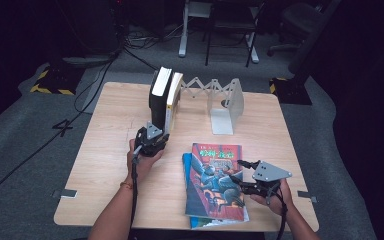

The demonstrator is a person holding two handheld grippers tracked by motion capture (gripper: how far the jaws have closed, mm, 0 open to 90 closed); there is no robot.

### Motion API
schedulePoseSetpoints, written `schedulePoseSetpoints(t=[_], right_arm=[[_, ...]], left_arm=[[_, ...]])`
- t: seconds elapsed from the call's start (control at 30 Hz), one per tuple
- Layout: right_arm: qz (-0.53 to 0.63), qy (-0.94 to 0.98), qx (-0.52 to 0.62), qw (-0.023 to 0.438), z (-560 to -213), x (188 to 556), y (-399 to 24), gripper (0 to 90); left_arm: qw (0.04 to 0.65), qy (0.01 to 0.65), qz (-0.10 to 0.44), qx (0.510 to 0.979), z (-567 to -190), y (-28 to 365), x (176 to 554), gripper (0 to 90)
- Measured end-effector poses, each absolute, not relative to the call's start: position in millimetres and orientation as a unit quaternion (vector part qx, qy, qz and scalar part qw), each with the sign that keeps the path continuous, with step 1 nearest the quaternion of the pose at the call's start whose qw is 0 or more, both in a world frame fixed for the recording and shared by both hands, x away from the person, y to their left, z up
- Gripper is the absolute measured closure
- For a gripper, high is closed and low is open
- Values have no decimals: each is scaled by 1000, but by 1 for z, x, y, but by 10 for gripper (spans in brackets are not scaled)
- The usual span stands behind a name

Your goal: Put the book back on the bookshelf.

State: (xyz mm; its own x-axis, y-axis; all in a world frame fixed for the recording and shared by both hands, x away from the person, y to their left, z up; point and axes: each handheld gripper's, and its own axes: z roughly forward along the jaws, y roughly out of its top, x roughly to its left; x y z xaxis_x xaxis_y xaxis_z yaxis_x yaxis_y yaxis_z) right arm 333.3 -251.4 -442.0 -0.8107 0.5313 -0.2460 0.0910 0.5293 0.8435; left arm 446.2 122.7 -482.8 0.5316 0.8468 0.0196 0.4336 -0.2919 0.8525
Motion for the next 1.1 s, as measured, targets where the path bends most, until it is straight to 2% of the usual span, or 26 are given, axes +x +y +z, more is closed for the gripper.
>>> schedulePoseSetpoints(t=[0.47,1.1], right_arm=[[448,838,190,245,-442,334,-253,426],[445,835,202,254,-441,338,-258,435]], left_arm=[[424,463,245,739,-482,115,470,727],[421,464,235,743,-479,115,474,727]])
